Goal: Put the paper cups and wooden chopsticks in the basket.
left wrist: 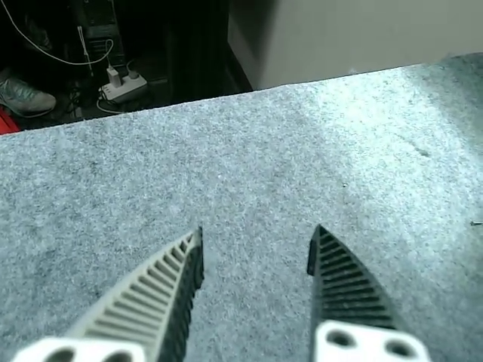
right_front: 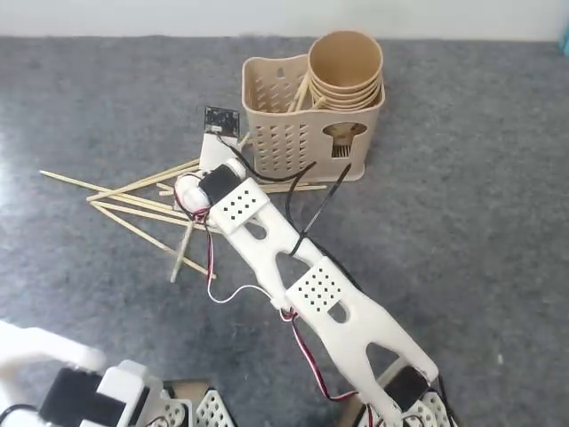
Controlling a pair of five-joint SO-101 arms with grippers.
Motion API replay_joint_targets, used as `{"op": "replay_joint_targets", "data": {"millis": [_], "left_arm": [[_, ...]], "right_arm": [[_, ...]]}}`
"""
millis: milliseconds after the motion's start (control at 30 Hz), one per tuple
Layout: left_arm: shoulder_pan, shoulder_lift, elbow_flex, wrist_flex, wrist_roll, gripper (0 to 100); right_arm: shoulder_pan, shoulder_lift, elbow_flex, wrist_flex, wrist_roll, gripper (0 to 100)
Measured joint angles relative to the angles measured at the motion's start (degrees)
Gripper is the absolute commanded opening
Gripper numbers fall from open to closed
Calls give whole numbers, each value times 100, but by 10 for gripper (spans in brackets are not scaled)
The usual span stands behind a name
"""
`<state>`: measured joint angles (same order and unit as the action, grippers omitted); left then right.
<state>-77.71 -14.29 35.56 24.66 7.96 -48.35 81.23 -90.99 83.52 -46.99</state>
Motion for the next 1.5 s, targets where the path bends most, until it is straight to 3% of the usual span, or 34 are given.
{"op": "replay_joint_targets", "data": {"millis": [267,567,700,1000,1200,1500], "left_arm": [[0,0,0,0,0,216],[0,0,0,0,0,216],[0,0,0,0,0,216],[44,0,0,0,0,216],[88,0,0,0,0,216],[88,0,0,0,0,216]], "right_arm": [[-18,9,-18,167,0,7],[-440,-264,-316,1662,26,7],[-686,-308,-193,1714,378,7],[-1002,-1046,941,1714,510,7],[-1064,-2330,2549,1714,695,7],[-703,-3358,4404,1714,1029,9]]}}
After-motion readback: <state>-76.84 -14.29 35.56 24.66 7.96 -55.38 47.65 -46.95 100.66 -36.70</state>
